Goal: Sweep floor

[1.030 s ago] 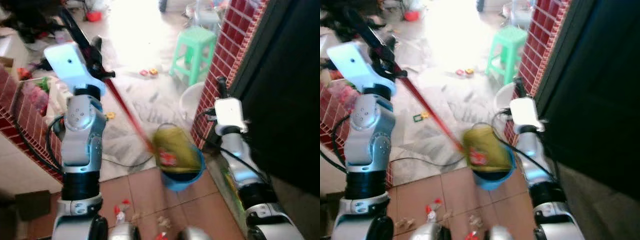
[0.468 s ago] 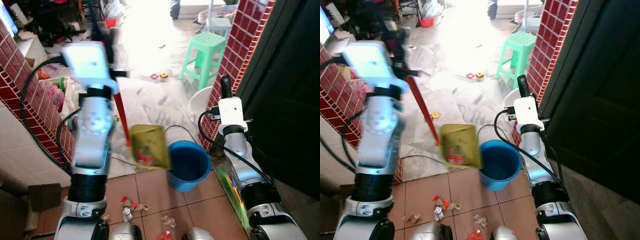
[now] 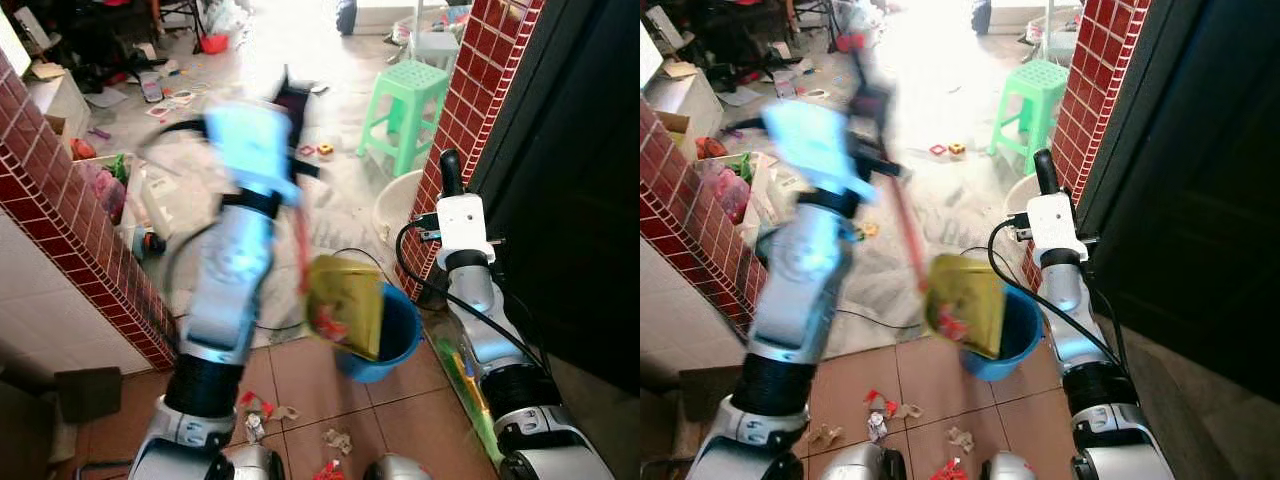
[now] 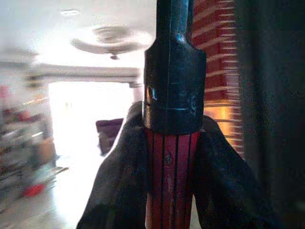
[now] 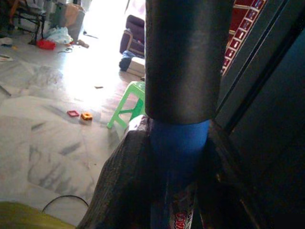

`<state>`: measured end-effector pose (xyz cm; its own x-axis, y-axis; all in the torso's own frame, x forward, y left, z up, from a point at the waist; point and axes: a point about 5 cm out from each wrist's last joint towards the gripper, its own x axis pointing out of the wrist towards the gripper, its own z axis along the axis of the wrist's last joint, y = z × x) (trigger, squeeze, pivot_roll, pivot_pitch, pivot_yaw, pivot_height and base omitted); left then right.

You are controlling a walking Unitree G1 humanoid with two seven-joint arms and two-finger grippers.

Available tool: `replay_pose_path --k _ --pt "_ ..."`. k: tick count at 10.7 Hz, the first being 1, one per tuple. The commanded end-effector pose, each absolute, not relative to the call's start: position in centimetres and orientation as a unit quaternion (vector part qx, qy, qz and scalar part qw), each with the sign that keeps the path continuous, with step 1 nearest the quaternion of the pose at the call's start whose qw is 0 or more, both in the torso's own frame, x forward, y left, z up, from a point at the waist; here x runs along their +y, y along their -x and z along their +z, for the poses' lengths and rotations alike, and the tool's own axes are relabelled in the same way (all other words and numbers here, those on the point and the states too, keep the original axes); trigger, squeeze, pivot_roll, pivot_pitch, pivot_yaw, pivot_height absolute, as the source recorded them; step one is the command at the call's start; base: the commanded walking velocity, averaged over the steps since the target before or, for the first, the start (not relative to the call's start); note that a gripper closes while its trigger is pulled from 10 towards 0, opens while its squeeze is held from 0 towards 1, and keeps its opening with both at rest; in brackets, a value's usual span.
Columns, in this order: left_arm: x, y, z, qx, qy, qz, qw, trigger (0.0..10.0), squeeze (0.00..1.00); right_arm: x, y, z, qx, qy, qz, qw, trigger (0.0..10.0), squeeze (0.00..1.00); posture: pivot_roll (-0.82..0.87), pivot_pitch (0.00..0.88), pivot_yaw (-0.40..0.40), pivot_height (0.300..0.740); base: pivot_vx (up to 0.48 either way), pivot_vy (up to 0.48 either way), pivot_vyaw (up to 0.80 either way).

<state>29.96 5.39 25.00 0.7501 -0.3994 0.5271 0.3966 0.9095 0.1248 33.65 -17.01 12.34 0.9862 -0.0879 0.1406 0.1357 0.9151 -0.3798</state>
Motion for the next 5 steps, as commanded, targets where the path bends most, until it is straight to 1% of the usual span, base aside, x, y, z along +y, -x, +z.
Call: replay_pose_path --k 1,2,4,5 --pt "4.8 -29.0 26.3 -0.325 -0.024 -0.245 0.913 10.0 0.0 -16.7 -33.9 13.8 -0.094 0.205 -0.053 0.973 10.0 0.0 -0.09 0.019 0.036 0.74 0.0 0.0 0.0" --pt "3.1 -27.9 26.1 -0.346 -0.09 -0.316 0.879 10.0 0.0 -16.6 -34.0 13.8 -0.094 0.204 -0.051 0.973 10.0 0.0 -0.09 0.019 0.035 0.74 0.0 0.0 0.0" --pt "1.9 -27.1 25.9 -0.356 -0.118 -0.357 0.855 10.0 0.0 -16.5 -34.1 13.9 -0.096 0.203 -0.05 0.973 10.0 0.0 -0.09 0.019 0.036 0.74 0.0 0.0 0.0" --pt "1.3 -26.4 25.8 -0.37 -0.148 -0.384 0.833 10.0 0.0 -16.5 -34.0 13.9 -0.096 0.204 -0.05 0.973 10.0 0.0 -0.09 0.018 0.035 0.74 0.0 0.0 0.0"
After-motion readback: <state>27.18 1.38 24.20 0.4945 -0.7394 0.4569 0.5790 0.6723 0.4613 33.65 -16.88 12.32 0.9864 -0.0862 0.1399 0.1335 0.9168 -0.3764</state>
